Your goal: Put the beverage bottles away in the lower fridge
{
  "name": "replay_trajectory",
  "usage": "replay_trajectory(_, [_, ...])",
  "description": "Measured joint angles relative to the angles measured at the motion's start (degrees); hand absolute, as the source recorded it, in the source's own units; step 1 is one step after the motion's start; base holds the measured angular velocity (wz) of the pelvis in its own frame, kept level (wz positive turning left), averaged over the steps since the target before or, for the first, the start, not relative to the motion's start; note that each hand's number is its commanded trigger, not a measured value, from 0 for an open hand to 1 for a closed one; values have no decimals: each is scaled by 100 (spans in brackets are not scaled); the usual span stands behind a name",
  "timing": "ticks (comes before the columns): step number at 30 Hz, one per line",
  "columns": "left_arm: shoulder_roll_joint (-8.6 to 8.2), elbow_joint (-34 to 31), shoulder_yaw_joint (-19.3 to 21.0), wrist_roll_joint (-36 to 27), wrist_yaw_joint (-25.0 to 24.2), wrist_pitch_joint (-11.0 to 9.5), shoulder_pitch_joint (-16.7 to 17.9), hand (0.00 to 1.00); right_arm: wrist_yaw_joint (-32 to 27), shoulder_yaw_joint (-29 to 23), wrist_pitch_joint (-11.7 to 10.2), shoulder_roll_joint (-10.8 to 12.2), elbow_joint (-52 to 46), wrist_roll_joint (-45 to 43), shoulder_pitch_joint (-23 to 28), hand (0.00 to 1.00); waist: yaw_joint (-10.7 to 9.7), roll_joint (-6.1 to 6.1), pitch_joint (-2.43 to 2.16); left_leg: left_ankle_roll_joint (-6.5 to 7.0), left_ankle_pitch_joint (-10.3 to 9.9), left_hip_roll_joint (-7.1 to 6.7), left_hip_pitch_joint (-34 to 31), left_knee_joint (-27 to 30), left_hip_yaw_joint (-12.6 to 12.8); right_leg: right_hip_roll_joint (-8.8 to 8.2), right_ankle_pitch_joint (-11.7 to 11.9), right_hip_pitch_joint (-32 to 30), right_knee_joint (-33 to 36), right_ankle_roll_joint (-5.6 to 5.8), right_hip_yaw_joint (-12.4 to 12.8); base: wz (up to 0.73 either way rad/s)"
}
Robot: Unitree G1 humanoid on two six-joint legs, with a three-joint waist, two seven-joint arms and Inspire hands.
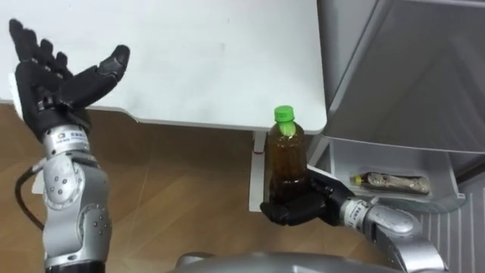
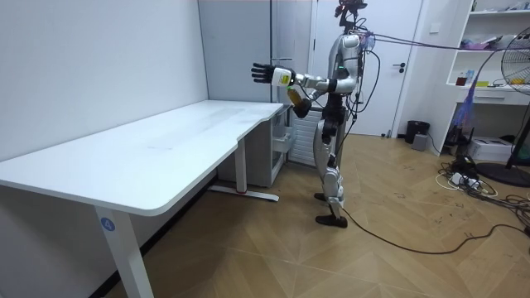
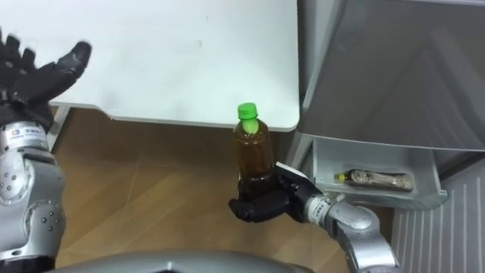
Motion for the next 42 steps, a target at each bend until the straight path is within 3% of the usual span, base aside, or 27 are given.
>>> replay_trajectory(3, [12, 495, -2, -9, 195, 2, 137, 0, -119, 18, 83, 38, 4, 0, 77, 100, 44, -12, -7, 0, 0, 0, 47, -6, -2, 0, 0, 19, -9, 0, -1, 0])
replay_trajectory(7, [4, 1152, -41, -464, 535, 68, 404, 0, -378, 147, 260, 50, 8, 16, 78, 100, 85, -71, -35, 0, 0, 4, 56, -16, -6, 1, -2, 49, -21, 4, -14, 0])
replay_trajectory(13, [4, 2284, -71, -564, 704, 70, 390, 0, -474, 179, 371, 124, 4, 96, 47, 100, 193, -145, -43, 1, -3, 0, 61, -45, -31, 0, 0, 61, -19, 7, -29, 1])
replay_trajectory(16, [-4, 2674, -86, -783, 766, 123, 395, 0, -501, 232, 390, 114, 5, 134, 38, 100, 212, -141, -41, 2, -3, -1, 72, -100, -16, 2, 5, 46, -9, 14, -22, 2])
replay_trajectory(20, [-3, 3244, -237, -832, 753, 291, 396, 0, -600, 368, 586, 104, 4, 296, 18, 100, 201, -122, -38, 2, -3, 0, 69, -100, -21, 3, 7, 48, -12, 13, -21, 0])
replay_trajectory(28, [23, 4618, -826, -352, 74, 780, 400, 0, -591, 409, 693, 73, 14, 329, -54, 100, 86, -65, -10, 2, -4, 8, -1, -136, -7, 17, 7, -13, -45, 13, -24, 0])
replay_trajectory(30, [20, 4820, -969, 61, -207, 954, 400, 0, -591, 408, 693, 74, 30, 329, -85, 100, -15, -3, 26, 2, -4, 8, -41, -135, -10, 18, 7, -50, -43, 14, -20, 2])
replay_trajectory(36, [56, 5028, -1209, 826, -738, 1014, 360, 0, -609, 414, 693, 38, 148, 392, -111, 100, -240, 16, -2, 2, -3, 4, -259, -90, 2, 9, 7, -261, -4, 14, -15, 0])
replay_trajectory(42, [142, 5255, -1251, 1607, -1365, 1090, 228, 0, -658, 345, 690, 7, 470, 538, -120, 100, -448, -98, -26, 2, -3, -7, -423, 0, 52, -13, 7, -375, -6, 14, -24, 0])
